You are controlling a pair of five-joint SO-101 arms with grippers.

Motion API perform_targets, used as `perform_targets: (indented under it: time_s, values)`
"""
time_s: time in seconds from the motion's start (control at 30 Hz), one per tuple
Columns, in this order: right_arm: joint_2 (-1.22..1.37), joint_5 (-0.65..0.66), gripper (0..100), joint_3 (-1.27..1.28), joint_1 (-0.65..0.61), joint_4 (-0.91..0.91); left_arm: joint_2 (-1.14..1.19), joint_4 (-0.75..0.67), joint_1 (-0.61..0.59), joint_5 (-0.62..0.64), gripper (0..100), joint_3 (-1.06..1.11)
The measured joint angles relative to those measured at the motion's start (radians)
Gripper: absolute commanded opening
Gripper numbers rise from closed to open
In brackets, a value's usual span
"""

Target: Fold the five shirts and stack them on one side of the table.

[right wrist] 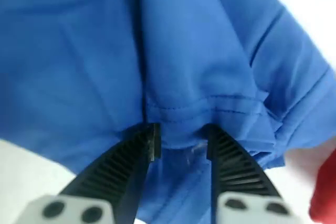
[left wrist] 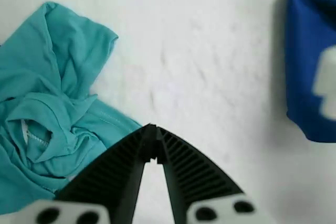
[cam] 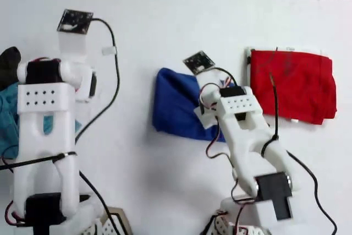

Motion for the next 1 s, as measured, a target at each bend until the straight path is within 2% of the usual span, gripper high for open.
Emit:
perform_targets:
  time_s: [0.07,0.17,0.33,0.73,0.83,1.0]
  values:
    - [0.034,0.003,12.3,-0.023,0.028,-0.005,0.0,-0.002,0.002,0.0,3,0.015]
    - [0.043,0.003,1.3,-0.075,0.075,-0.005,0.005,-0.002,0.0,0.0,3,0.023]
    - [0.048,0.002,1.9,-0.164,0.138,-0.005,0.048,-0.002,0.002,0.0,3,0.023]
    - [0.061,0.003,2.6,-0.288,0.163,-0.048,0.094,-0.005,0.002,0.002,3,0.026]
    - [0.061,0.003,6.8,-0.324,0.187,-0.071,0.094,-0.005,0.002,0.002,3,0.026]
    - [0.061,0.003,21.7,-0.382,0.235,-0.071,0.094,-0.005,0.002,0.002,3,0.026]
